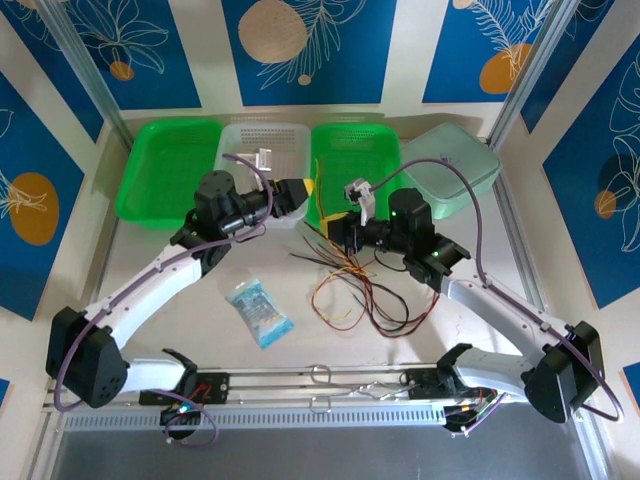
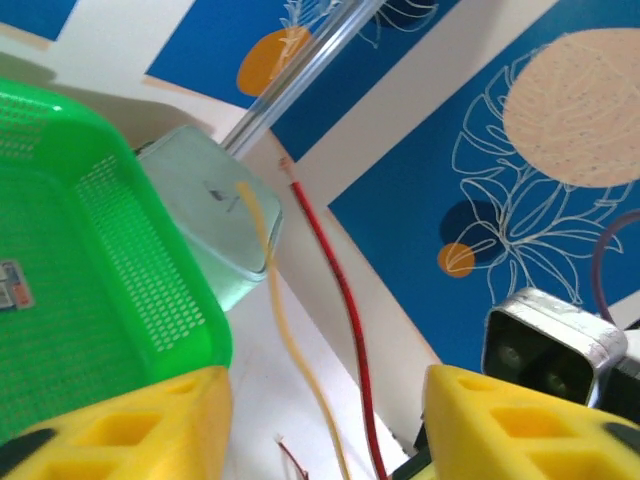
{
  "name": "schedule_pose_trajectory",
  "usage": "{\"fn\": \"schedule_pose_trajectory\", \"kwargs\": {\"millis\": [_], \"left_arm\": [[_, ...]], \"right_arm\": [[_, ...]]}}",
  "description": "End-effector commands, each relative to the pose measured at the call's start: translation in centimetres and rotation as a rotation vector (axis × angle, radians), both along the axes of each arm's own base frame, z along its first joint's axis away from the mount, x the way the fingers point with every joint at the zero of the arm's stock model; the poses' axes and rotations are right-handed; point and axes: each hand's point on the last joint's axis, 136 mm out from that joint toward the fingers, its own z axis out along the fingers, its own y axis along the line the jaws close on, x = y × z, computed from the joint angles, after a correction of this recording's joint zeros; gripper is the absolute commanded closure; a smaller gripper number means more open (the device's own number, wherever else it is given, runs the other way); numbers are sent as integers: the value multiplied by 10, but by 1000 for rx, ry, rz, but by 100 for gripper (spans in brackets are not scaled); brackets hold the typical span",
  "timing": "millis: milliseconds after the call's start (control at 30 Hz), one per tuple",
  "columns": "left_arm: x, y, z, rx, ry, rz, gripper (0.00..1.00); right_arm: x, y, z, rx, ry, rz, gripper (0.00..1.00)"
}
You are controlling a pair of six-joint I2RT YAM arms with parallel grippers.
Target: Untangle the cables
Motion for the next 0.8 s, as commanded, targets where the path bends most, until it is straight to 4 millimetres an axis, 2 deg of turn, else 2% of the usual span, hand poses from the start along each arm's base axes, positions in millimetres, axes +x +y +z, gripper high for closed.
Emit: {"fn": "schedule_pose_trajectory", "kwargs": {"millis": [0, 133, 433, 567, 667, 767], "left_arm": [[-9, -13, 20, -117, -9, -96, 54], [-5, -18, 15, -137, 18, -112, 66], [2, -16, -2, -105, 56, -74, 69], [2, -13, -7, -100, 65, -50, 65], [1, -10, -7, -103, 63, -42, 50], [1, -8, -3, -114, 58, -33, 50]], "right_arm": [[-8, 9, 16, 62, -14, 64, 100], [-9, 10, 17, 64, -16, 78, 100], [-11, 8, 18, 73, -8, 79, 100], [-9, 6, 17, 80, -4, 68, 100], [-6, 4, 15, 84, 7, 55, 100], [-4, 1, 13, 86, 18, 48, 100]]}}
